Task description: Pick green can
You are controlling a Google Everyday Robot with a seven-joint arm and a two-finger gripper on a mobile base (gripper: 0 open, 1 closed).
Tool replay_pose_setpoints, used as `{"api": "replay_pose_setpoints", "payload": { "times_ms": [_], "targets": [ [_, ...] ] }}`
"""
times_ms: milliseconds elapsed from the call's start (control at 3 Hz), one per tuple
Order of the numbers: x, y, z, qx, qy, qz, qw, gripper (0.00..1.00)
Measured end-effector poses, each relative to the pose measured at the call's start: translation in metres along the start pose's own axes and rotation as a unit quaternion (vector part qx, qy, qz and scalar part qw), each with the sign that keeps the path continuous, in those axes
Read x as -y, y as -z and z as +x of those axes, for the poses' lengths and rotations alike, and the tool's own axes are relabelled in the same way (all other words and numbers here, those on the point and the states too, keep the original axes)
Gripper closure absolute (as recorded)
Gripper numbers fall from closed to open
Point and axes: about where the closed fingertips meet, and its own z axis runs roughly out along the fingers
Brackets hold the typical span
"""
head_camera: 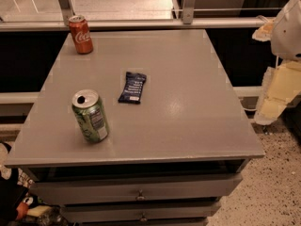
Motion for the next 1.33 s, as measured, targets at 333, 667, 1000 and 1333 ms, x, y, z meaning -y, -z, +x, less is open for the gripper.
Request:
{"api": "replay_pose_setpoints", "payload": {
  "times_ms": [333,667,1000,1333],
  "targets": [
    [0.0,0.0,0.0,0.0,0.0,0.0,1.0,0.0],
    [-0.002,-0.003,-0.007,0.025,0.002,-0.008,0.9996,0.0],
    [-0.012,-0.031,-0.035,0.145,0.004,-0.04,0.9886,0.0],
    [-0.018,-0.059,-0.07,0.255,0.0,-0.056,0.9654,0.0]
  ]
}}
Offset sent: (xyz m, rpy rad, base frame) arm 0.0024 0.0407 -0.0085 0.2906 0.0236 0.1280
